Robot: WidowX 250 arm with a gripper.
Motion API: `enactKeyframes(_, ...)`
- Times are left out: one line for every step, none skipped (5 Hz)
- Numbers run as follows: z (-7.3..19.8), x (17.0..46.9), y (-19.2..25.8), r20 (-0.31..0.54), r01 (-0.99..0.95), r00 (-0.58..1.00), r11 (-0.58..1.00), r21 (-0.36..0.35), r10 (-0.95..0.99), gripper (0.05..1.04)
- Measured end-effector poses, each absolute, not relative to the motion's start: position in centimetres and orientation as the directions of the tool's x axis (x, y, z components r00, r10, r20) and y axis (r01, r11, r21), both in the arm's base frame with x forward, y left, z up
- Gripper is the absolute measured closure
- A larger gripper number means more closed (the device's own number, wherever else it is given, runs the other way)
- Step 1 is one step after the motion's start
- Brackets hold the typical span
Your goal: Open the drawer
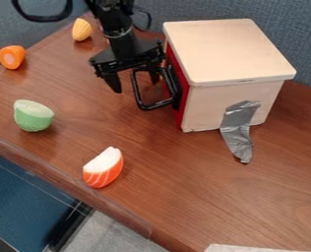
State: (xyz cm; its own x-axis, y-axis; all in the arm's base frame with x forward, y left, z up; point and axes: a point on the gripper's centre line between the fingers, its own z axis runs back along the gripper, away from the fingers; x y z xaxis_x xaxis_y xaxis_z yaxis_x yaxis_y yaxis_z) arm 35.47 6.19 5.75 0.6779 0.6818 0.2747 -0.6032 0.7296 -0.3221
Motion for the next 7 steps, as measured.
enactKeyframes(5.2, 35.6, 6.1, 0.267, -0.612, 0.681, 0.73, -0.303, 0.682, 0.423)
enactKeyframes(4.7, 35.4, 6.3, 0.263, -0.632, 0.674, 0.724, -0.278, 0.69, 0.73)
enactKeyframes(4.7, 35.4, 6.3, 0.267, -0.635, 0.672, 0.723, -0.273, 0.691, 0.937)
enactKeyframes(4.7, 35.5, 6.3, 0.267, -0.639, 0.667, 0.719, -0.275, 0.695, 0.993)
enactKeyframes(4.7, 35.3, 6.4, 0.262, -0.64, 0.672, 0.721, -0.266, 0.693, 0.993)
enactKeyframes(5.4, 34.5, 7.4, 0.279, -0.642, 0.67, 0.725, -0.247, 0.688, 0.993)
enactKeyframes(6.0, 33.8, 8.5, 0.286, -0.655, 0.656, 0.715, -0.244, 0.699, 0.993)
